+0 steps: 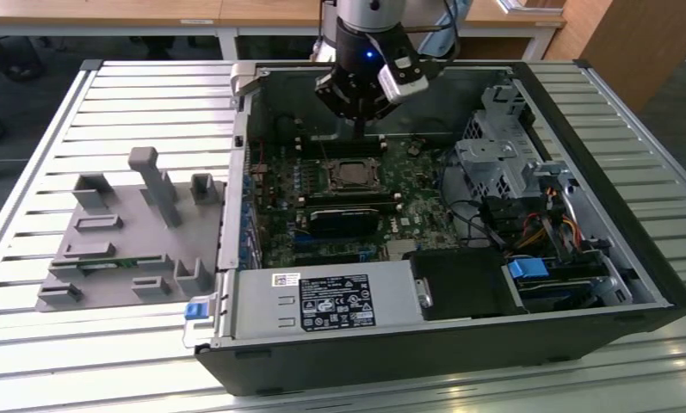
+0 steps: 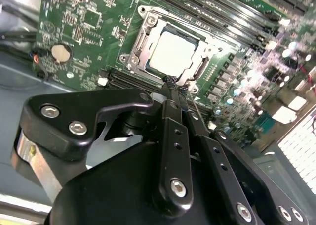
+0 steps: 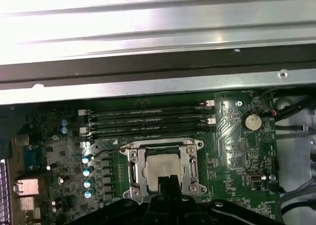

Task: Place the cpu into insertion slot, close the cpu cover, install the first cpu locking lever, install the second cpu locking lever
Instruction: 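Install the first cpu locking lever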

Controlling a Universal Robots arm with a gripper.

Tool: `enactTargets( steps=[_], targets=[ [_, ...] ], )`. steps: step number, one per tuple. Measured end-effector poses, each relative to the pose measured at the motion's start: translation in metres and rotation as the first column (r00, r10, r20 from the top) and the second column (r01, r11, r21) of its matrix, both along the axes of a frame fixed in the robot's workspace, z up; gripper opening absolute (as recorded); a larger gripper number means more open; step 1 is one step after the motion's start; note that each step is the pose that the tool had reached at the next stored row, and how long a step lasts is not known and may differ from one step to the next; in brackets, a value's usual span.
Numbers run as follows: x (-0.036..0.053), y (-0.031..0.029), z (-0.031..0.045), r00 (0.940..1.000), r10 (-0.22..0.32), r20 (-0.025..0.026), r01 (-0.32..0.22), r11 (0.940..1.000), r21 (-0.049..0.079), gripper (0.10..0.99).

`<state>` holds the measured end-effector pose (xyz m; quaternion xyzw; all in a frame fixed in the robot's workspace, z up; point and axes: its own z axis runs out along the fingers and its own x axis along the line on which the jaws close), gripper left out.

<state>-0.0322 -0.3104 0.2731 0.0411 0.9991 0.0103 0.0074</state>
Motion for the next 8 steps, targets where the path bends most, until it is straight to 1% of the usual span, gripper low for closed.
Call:
enactTargets(
  steps=[3,8],
  targets=[
    [0.0000,0.0000,-0.0002,0.9986,0.054,-0.0001,-0.054,0.9986,0.000,0.106],
    [0.0000,0.0000,-0.0003,0.9908,0.136,0.0000,-0.136,0.9908,0.000,0.106]
  ],
)
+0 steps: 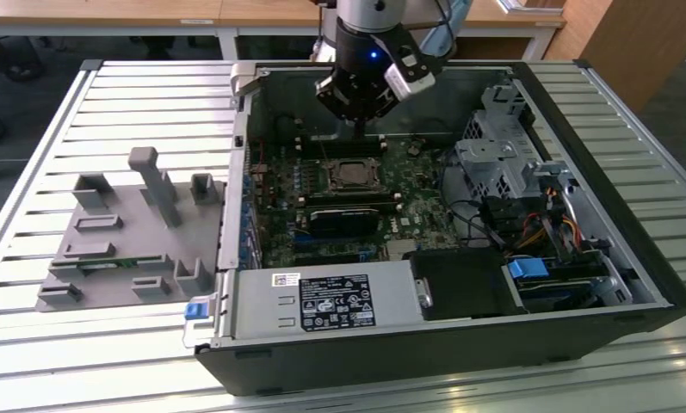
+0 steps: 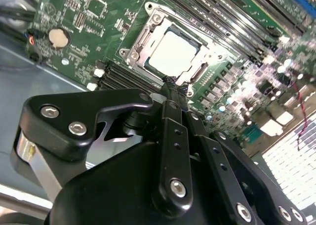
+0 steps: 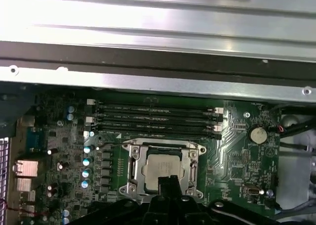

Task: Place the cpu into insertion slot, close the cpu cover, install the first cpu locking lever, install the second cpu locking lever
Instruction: 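Install the first cpu locking lever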

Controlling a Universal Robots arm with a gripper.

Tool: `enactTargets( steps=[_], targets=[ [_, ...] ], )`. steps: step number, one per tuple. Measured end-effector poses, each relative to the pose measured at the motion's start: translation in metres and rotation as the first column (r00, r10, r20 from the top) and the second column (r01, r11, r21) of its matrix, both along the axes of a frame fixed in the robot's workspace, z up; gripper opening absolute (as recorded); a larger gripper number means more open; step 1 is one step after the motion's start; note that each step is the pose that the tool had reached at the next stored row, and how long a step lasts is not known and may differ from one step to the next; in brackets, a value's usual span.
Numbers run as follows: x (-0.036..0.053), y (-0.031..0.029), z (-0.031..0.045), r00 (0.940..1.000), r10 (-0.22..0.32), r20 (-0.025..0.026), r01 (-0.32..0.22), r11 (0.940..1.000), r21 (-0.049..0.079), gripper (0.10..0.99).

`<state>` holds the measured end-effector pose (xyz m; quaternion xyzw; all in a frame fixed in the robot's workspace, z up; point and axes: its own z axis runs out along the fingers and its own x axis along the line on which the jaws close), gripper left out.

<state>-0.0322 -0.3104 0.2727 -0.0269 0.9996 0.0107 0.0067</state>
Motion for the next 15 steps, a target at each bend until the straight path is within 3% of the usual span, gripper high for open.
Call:
enactTargets(
  steps=[4,9,15],
  targets=[
    [-0.0026,-0.0001,-0.0001,0.9997,0.022,0.0021,-0.022,0.9997,0.000,0.106],
    [-0.0130,-0.0001,-0.0006,0.9997,0.022,0.0140,-0.022,0.9998,0.000,0.106],
    [-0.0175,-0.0002,-0.0013,0.9999,0.002,0.0152,-0.002,1.0000,0.000,0.106]
  ],
)
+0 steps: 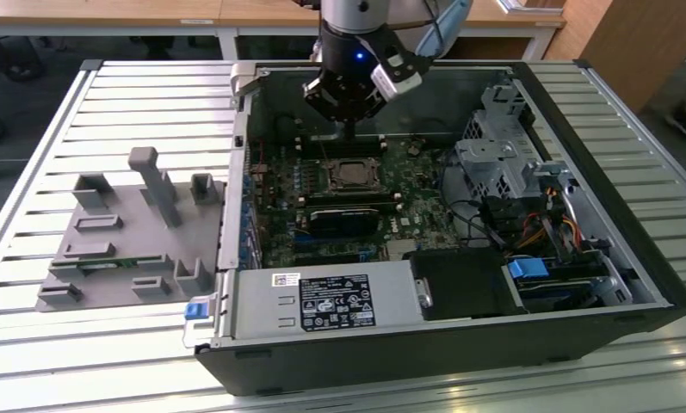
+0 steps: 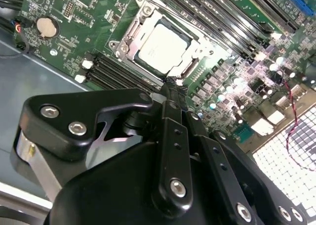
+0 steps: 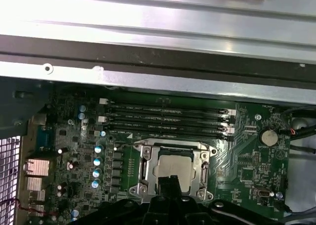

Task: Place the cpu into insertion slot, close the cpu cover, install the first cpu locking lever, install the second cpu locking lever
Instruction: 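Install the first cpu locking lever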

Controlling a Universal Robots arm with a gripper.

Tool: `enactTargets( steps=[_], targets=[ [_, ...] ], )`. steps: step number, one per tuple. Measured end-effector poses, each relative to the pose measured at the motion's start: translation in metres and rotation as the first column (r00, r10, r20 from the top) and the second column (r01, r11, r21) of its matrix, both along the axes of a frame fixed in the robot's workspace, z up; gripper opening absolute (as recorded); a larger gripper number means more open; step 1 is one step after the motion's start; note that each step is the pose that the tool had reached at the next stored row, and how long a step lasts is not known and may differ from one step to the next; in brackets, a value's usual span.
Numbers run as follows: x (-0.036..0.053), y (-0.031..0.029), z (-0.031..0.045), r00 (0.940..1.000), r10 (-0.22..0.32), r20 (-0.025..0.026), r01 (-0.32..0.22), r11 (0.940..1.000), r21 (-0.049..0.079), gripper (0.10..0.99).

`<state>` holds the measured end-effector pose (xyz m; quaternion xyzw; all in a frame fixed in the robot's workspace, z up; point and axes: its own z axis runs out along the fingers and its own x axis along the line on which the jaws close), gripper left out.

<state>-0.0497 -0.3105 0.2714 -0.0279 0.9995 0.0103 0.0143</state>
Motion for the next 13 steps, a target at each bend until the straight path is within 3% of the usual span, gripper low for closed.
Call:
enactTargets(
  steps=[7,13],
  targets=[
    [-0.0002,0.0006,-0.0022,0.9968,-0.080,0.0003,0.080,0.9968,0.000,0.106],
    [-0.0028,0.0006,-0.0025,0.9964,-0.085,0.0006,0.085,0.9964,0.000,0.106]
  ],
)
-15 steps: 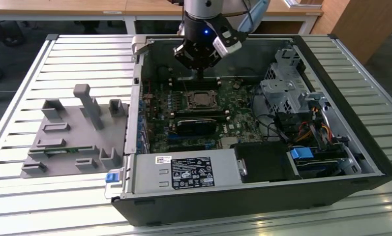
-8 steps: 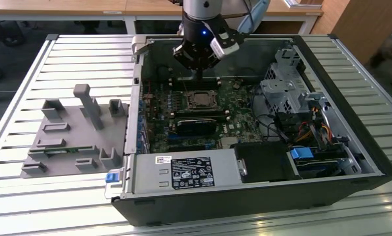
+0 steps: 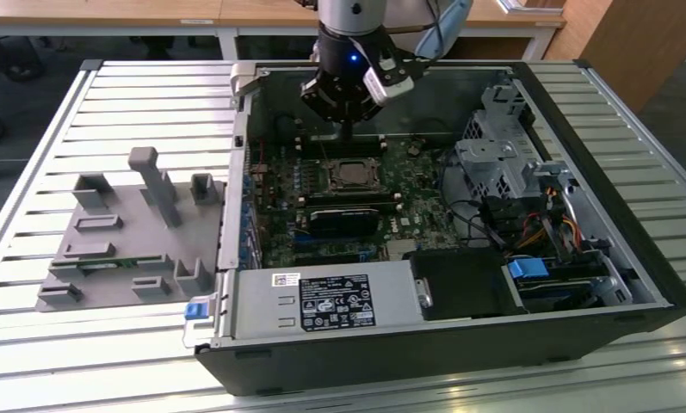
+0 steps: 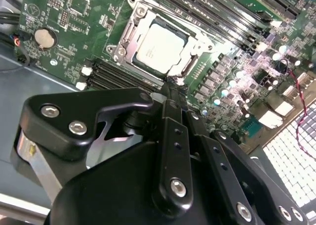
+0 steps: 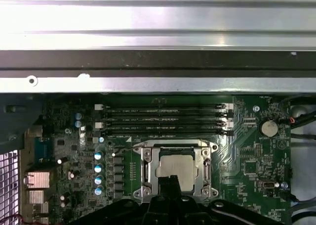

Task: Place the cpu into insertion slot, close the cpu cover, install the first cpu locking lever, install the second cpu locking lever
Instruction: 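Install the first cpu locking lever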

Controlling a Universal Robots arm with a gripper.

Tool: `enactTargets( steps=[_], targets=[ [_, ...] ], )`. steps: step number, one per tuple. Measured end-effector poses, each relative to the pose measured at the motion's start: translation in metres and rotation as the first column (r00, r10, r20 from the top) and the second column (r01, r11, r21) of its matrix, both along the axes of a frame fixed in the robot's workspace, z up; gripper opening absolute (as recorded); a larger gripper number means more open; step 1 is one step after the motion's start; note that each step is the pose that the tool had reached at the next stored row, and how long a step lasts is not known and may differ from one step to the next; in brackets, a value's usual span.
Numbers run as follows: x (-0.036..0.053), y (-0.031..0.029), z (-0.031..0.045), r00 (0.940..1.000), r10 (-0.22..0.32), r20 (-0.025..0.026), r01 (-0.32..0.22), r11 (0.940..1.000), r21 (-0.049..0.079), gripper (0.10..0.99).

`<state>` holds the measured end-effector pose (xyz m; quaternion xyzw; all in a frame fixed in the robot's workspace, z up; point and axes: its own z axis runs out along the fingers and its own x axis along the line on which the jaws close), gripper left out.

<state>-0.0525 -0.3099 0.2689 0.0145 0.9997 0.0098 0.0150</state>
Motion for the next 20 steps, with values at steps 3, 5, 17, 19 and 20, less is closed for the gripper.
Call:
enactTargets(
  steps=[3,5,17,19,20],
  targets=[
    [-0.0036,0.0000,0.0000,1.0000,0.000,0.0000,0.000,1.0000,0.000,0.106],
    [-0.0070,0.0000,-0.0001,1.0000,0.000,0.0000,0.000,1.0000,0.000,0.106],
    [-0.0378,0.0007,-0.0041,1.0000,0.000,0.0016,0.000,1.0000,0.000,0.106],
    [-0.0409,0.0016,-0.0055,1.0000,0.000,0.0016,0.000,1.0000,0.000,0.106],
    [-0.0418,0.0026,-0.0060,1.0000,0.000,0.0015,0.000,1.0000,0.000,0.106]
  ],
)
